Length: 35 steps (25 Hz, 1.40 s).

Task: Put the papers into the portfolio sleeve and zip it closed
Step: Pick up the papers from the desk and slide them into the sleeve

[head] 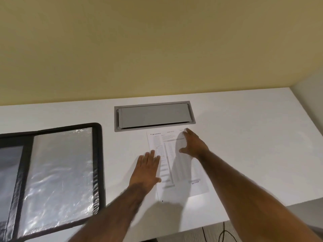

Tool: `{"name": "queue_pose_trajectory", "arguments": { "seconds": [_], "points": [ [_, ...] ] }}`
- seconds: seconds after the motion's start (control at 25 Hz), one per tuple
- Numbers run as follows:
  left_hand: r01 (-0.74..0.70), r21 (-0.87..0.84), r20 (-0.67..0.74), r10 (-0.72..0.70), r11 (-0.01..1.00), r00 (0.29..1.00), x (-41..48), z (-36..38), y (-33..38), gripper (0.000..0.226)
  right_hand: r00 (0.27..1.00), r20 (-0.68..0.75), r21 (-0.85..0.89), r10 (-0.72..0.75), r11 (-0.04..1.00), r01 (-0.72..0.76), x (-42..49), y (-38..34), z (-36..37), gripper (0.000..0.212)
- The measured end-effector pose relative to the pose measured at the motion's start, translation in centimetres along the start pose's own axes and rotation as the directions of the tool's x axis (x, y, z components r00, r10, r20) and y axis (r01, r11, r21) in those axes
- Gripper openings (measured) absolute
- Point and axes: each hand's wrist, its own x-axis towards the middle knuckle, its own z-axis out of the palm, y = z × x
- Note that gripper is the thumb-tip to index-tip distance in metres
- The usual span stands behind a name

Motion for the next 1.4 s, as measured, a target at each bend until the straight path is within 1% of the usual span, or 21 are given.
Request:
{"name": "queue_pose_trajectory", "arguments": {
  "seconds": [0.32,0.56,0.6,0.64,0.68,0.72,0.8,0.84,0.88,0.92,1.0,1.04,1.08,1.12,1.16,1.2,1.24,1.28,1.32,1.36,1.4],
  "points": [
    [0.070,0.012,0.039,-0.071,0.997,0.997,0.4,0.5,0.8,0.093,0.999,0.020,-0.096,-0.038,0.995,0.039,2.3,1.5,-0.4,0.109],
    [0.087,0.033,0.045,-0.088,0.996,0.995,0.7,0.8,1.0,0.094,0.994,-0.088,-0.127,-0.069,0.990,0.057,3.3,1.5,-2.2,0.088],
    [0.087,0.027,0.050,-0.089,0.996,0.995,0.7,0.8,1.0,0.094,0.995,-0.072,-0.051,-0.064,0.997,0.061,3.2,1.1,-2.3,0.086],
    [0.086,0.023,0.053,-0.087,0.996,0.995,0.6,0.9,1.0,0.094,0.997,-0.052,0.091,-0.058,0.994,0.063,2.9,0.7,-2.3,0.084],
    [0.086,0.017,0.053,-0.087,0.996,0.995,0.6,1.0,0.9,0.094,0.998,-0.037,0.266,-0.046,0.962,0.055,2.4,0.3,-2.1,0.082],
    [0.087,0.008,0.047,-0.087,0.996,0.995,0.5,1.1,0.9,0.094,0.999,-0.037,0.447,-0.018,0.894,0.033,1.6,0.1,-1.9,0.082],
    [0.087,-0.020,0.029,-0.087,0.996,0.996,0.6,1.2,0.7,0.095,0.994,-0.030,0.772,0.105,0.635,-0.044,-0.8,0.2,-1.2,0.082],
    [0.088,-0.030,0.026,-0.088,0.996,0.996,0.6,1.2,0.7,0.095,0.984,-0.006,0.858,0.177,0.507,-0.086,-2.2,0.7,-0.5,0.079],
    [0.093,-0.040,0.031,-0.092,0.995,0.995,0.7,1.1,0.8,0.095,0.971,0.022,0.885,0.237,0.446,-0.129,-3.6,1.2,0.2,0.072],
    [0.096,-0.045,0.043,-0.094,0.994,0.995,0.7,1.1,0.8,0.095,0.963,0.047,0.875,0.267,0.454,-0.168,-4.8,1.7,1.0,0.058],
    [0.085,-0.062,0.042,-0.082,0.994,0.996,0.5,0.9,0.8,0.097,0.959,0.069,0.816,0.273,0.538,-0.212,-6.6,2.0,2.4,0.027],
    [0.081,-0.123,0.022,-0.079,0.989,0.997,0.4,0.7,0.8,0.100,0.960,0.071,0.807,0.272,0.550,-0.216,-7.3,2.0,2.7,0.022],
    [0.084,-0.245,-0.012,-0.090,0.966,0.996,0.3,0.4,0.8,0.102,0.961,0.076,0.826,0.265,0.524,-0.210,-7.8,1.9,2.6,0.020],
    [0.091,-0.443,-0.048,-0.125,0.892,0.991,0.2,-0.5,0.7,0.101,0.967,0.082,0.857,0.241,0.478,-0.192,-8.3,1.8,2.2,0.020],
    [0.092,-0.683,-0.077,-0.196,0.725,0.977,0.2,-1.7,0.5,0.092,0.978,0.078,0.893,0.191,0.423,-0.154,-8.8,1.8,1.7,0.020],
    [0.066,-0.859,-0.079,-0.258,0.508,0.963,0.3,-2.9,0.1,0.080,0.990,0.065,0.923,0.128,0.370,-0.108,-9.3,1.8,1.2,0.019],
    [0.036,-0.949,-0.055,-0.276,0.314,0.960,0.2,-4.1,-0.4,0.063,0.997,0.050,0.946,0.062,0.316,-0.067,-9.7,1.8,0.7,0.021],
    [0.033,-0.986,-0.008,-0.244,0.163,0.970,0.4,-5.3,-0.9,0.052,0.999,0.037,0.966,0.001,0.257,-0.036,-10.2,1.6,0.2,0.025],
    [0.036,-0.999,0.029,-0.168,0.038,0.985,0.6,-6.4,-1.3,0.047,0.999,0.024,0.980,-0.045,0.197,-0.014,-10.7,1.4,-0.3,0.029],
    [0.033,-0.999,0.036,-0.092,-0.038,0.995,0.6,-7.5,-1.5,0.048,0.997,0.008,0.988,-0.075,0.151,0.003,-11.0,1.1,-1.0,0.031],
    [0.031,-0.996,0.035,-0.047,-0.084,0.998,0.6,-8.6,-1.5,0.051,0.997,-0.009,0.990,-0.078,0.138,0.020,-11.2,0.8,-1.6,0.030]
  ]
}}
